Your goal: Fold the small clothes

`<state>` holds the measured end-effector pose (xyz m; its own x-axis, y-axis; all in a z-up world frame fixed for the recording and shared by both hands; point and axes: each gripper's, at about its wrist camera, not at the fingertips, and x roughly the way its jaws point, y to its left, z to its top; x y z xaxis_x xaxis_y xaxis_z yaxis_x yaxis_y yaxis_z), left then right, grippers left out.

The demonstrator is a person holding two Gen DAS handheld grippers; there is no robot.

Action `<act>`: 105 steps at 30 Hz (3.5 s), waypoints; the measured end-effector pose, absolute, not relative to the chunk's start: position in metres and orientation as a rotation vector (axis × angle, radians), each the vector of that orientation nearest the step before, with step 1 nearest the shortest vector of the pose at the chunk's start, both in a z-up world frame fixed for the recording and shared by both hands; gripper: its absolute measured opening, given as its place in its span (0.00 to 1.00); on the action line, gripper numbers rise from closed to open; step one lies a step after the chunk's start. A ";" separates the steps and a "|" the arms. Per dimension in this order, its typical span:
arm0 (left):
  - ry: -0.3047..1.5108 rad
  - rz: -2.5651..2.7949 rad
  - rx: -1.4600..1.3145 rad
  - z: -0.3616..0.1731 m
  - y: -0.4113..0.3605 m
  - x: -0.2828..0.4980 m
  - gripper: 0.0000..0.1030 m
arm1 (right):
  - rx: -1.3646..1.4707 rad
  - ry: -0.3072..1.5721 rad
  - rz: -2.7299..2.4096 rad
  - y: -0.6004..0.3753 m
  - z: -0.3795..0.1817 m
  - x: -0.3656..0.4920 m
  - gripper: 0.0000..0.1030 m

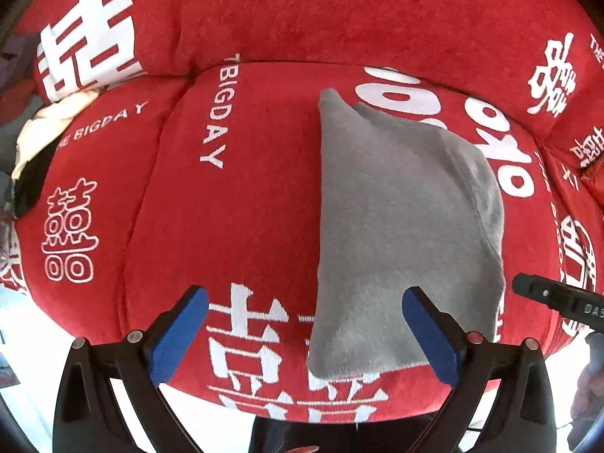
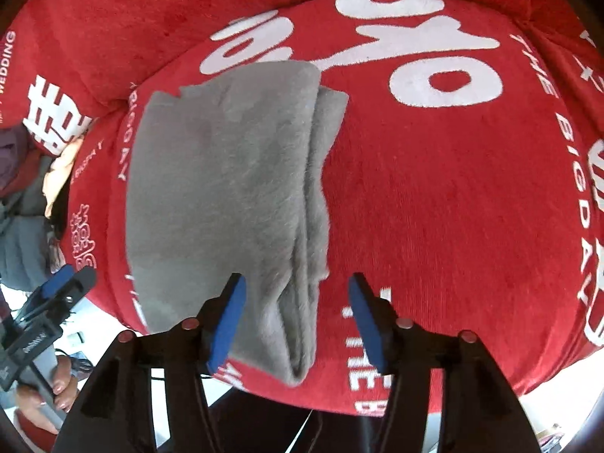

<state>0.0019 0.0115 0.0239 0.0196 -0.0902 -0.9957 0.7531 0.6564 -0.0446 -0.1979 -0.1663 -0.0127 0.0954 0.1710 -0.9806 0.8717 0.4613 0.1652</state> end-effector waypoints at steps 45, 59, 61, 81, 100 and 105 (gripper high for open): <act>1.413 -0.783 0.634 0.157 0.023 0.005 1.00 | 0.961 1.429 -0.824 -0.110 0.118 -0.144 1.00; 1.400 -0.779 0.641 0.161 0.025 0.001 1.00 | 0.921 1.430 -0.849 -0.109 0.125 -0.146 1.00; 1.398 -0.779 0.641 0.161 0.025 0.000 1.00 | 0.924 1.428 -0.851 -0.108 0.125 -0.147 1.00; 1.387 -0.776 0.641 0.167 0.033 -0.007 1.00 | 0.861 1.432 -0.855 -0.098 0.133 -0.148 1.00; 1.376 -0.760 0.638 0.171 0.041 -0.012 1.00 | 0.799 1.429 -0.865 -0.086 0.142 -0.149 1.00; 1.378 -0.753 0.638 0.171 0.042 -0.013 1.00 | 0.783 1.430 -0.864 -0.085 0.143 -0.147 1.00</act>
<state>-0.0131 0.0424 0.1714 0.0351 -0.0966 -0.9947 0.7850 0.6187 -0.0324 -0.1474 -0.0853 0.1433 -0.0420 -0.0332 -0.9986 0.8688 0.4924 -0.0529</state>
